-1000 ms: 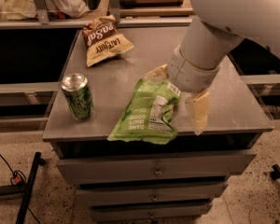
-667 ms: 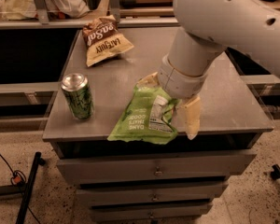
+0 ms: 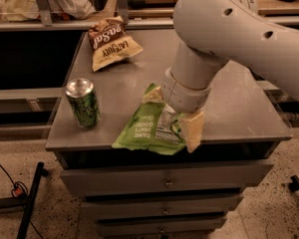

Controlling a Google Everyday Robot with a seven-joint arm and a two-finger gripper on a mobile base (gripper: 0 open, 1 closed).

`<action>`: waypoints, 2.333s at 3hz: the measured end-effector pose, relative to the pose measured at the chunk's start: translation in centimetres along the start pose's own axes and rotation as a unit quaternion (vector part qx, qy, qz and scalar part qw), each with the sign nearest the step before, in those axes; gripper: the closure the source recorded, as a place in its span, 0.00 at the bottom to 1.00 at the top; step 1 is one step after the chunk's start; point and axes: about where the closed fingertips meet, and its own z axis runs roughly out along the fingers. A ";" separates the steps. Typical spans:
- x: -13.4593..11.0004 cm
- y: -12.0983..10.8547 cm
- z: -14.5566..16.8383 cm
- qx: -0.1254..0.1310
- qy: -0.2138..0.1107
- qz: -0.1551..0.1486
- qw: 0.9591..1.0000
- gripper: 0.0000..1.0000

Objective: Move green rice chip bag near brown chip bag

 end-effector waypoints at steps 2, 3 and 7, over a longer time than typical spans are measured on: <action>1.3 -0.3 -0.8 0.037 -0.081 0.071 0.993 0.65; 3.1 -0.4 -2.1 0.075 -0.146 0.153 0.974 0.88; 11.2 -7.7 -13.2 0.309 -0.060 0.316 0.895 1.00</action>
Offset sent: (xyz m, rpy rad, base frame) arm 0.0232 -0.0212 0.0222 0.3846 0.1626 -0.2499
